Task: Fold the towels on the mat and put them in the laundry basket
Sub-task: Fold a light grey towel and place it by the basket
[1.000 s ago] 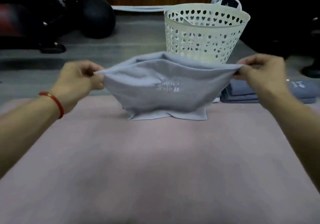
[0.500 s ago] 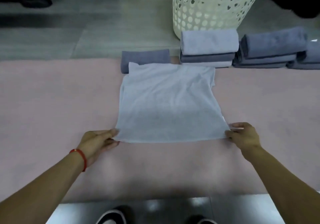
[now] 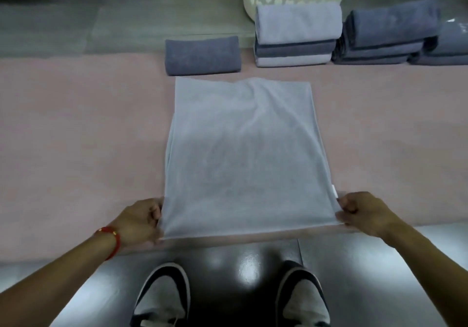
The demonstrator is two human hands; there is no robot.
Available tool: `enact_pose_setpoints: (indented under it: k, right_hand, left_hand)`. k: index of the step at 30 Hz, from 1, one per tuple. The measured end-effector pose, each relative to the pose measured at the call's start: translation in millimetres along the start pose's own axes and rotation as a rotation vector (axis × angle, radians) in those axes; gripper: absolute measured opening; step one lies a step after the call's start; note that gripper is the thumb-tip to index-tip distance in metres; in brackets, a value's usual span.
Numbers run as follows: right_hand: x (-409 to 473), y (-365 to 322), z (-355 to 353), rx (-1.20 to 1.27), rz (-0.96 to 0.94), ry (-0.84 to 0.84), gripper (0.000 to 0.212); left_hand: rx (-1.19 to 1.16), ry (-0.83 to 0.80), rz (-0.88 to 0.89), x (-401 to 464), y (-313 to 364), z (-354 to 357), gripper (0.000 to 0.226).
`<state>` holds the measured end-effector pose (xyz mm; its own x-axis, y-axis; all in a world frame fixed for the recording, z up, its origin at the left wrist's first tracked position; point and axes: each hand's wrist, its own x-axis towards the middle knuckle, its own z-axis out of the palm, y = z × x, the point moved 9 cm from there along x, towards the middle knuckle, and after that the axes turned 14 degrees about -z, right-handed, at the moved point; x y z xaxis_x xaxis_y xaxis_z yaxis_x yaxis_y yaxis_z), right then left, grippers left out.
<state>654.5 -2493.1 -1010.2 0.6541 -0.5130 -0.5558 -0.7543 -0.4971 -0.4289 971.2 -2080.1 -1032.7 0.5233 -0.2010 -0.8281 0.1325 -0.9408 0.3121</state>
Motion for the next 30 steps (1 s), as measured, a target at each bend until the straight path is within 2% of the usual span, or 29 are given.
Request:
enact_pose_setpoints:
  k: [2,4,6,7,9,11,12,14,19,24,27,30]
  right_hand:
    - [-7,5,7,-0.045,0.021,-0.047,0.008]
    - [-1,1,9,-0.204,-0.014,-0.143,0.004]
    - [14,-10,0,-0.335,-0.041,-0.202,0.010]
    - [25,-15,-11,-0.327,-0.042,-0.175,0.019]
    - [47,-33,-43,-0.224,-0.044,-0.040,0.033]
    - [75,-59,-75,-0.173,-0.106,0.094,0.041]
    - [92,-72,-88,-0.156,-0.132,0.135,0.044]
    - [128,-95,-111,-0.132,-0.159,0.194,0.047]
    - [211,-122,-143,-0.018,-0.126,0.249,0.057]
    - [254,-119,-155,0.065,0.022,0.384,0.068]
    - [271,-120,-147,0.275,-0.033,0.395,0.048]
    - [263,-123,-155,0.737,-0.181,0.484,0.023]
  left_hand:
    - [0.101,-0.022,-0.026,-3,-2,6,0.030]
    - [0.229,-0.134,-0.070,-3,6,6,0.028]
    - [0.432,-0.242,-0.066,5,27,-8,0.034]
    - [0.506,-0.224,-0.028,11,46,-22,0.036]
    - [0.505,-0.004,0.029,29,89,-63,0.039]
    - [0.257,0.243,0.061,46,128,-103,0.033]
    - [0.097,0.298,0.073,55,146,-115,0.028]
    - [-0.097,0.304,0.079,73,178,-127,0.033]
    - [-0.349,0.258,0.032,107,232,-144,0.051]
    - [-0.555,0.237,-0.018,135,243,-152,0.038]
    - [-0.623,0.266,0.011,150,237,-163,0.019]
    - [-0.800,0.209,0.111,150,229,-176,0.019]
